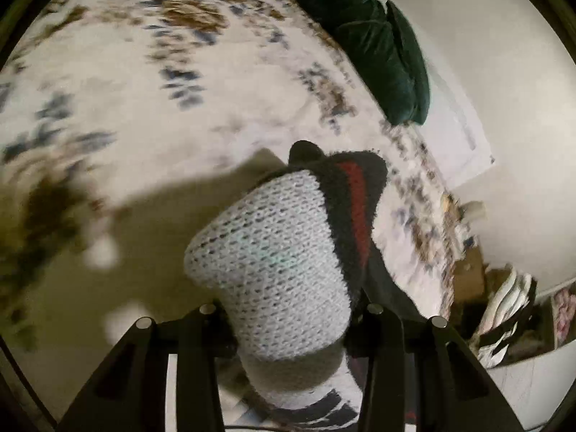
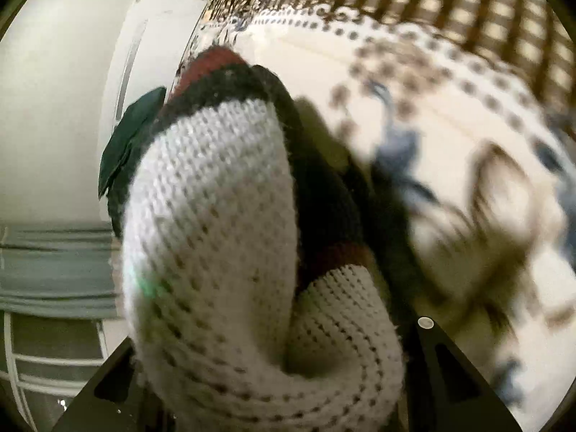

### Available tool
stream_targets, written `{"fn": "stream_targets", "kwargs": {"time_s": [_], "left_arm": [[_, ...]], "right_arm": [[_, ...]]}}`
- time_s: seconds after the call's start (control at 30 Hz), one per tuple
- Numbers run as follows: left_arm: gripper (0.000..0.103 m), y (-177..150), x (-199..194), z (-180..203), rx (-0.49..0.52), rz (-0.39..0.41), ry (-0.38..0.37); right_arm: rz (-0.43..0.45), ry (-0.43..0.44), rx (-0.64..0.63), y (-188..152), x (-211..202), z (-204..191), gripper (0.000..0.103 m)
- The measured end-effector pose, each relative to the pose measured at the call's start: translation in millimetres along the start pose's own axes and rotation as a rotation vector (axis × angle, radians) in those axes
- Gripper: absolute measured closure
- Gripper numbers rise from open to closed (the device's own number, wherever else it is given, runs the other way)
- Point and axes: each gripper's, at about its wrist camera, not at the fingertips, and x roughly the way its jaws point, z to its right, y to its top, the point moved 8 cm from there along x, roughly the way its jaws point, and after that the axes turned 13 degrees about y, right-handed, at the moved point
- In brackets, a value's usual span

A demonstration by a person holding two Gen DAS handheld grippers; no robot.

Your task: Fold small clothes

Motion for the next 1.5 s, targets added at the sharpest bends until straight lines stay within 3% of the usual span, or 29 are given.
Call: {"fn": "stream_targets", "kwargs": {"time_s": [0.13,0.2,0.27,0.33,0.4,0.43,0.53,0.6,0.73,0.8,0.87,1.0,1.07,1.1,1.17,1.2,1.37,1.5], "left_arm": [[0.059,-36.4,3.7,-63.1,-0.009,-0.108,0.092],[0.051,-51.0,21.8,-91.8,-0.071,-0.190,0.105],[0.049,-61.3,30.5,-115.7,-0.148,-0.267,0.078],[0.047,-66.3,14.9,-126.8,-0.162,-0.277,0.068],[0.047,-67.7,-7.3,-130.0,-0.101,-0.256,0.106],[0.047,-67.1,-21.2,-130.1,-0.063,-0.245,0.133],[0.047,-53.7,-45.5,-110.3,0.083,-0.187,0.177],[0.047,-37.0,-47.7,-77.1,0.230,-0.130,0.182],[0.047,2.3,-11.7,-5.0,0.462,-0.038,0.158],[0.047,16.9,21.1,23.7,0.550,-0.030,0.155],[0.047,27.3,52.4,42.4,0.617,-0.037,0.180],[0.048,31.2,109.7,62.3,0.680,-0.107,0.207],[0.075,30.6,121.1,64.5,0.682,-0.101,0.198],[0.092,30.3,121.0,63.8,0.683,-0.097,0.194],[0.095,33.8,109.8,63.2,0.672,-0.061,0.171],[0.096,35.6,99.1,65.2,0.682,-0.020,0.163],[0.096,49.4,83.9,72.1,0.683,0.056,0.174],[0.096,63.7,106.7,59.4,0.610,0.007,0.200]], "right_arm": [[-0.059,-0.050,0.062,-53.2,-58.9,49.0,0.069],[-0.088,-0.069,0.087,-73.6,-67.2,74.8,0.067],[-0.107,-0.067,0.145,-83.8,-67.8,101.0,0.060],[-0.110,-0.096,0.177,-85.2,-68.2,119.1,0.044],[-0.118,-0.133,0.165,-83.7,-76.4,121.8,0.043],[-0.123,-0.153,0.134,-83.7,-83.5,118.7,0.037],[-0.118,-0.310,-0.014,-73.2,-117.1,105.0,0.034],[-0.079,-0.377,-0.122,-55.5,-136.6,87.2,0.034],[-0.026,-0.425,-0.315,8.4,-131.5,23.8,0.034],[-0.037,-0.409,-0.372,43.5,-103.7,-8.0,0.034],[-0.054,-0.406,-0.425,56.3,-72.8,-29.1,0.034],[-0.129,-0.425,-0.525,94.9,1.8,-53.7,0.034],[-0.168,-0.444,-0.529,101.3,40.2,-38.6,0.034],[-0.188,-0.452,-0.515,104.8,52.1,-33.3,0.035],[-0.202,-0.460,-0.490,104.9,66.0,-23.6,0.067],[-0.177,-0.459,-0.481,107.9,64.4,-25.1,0.094],[-0.055,-0.413,-0.538,104.6,39.6,-51.6,0.094],[-0.018,-0.418,-0.523,113.1,32.2,-54.9,0.094]]}}
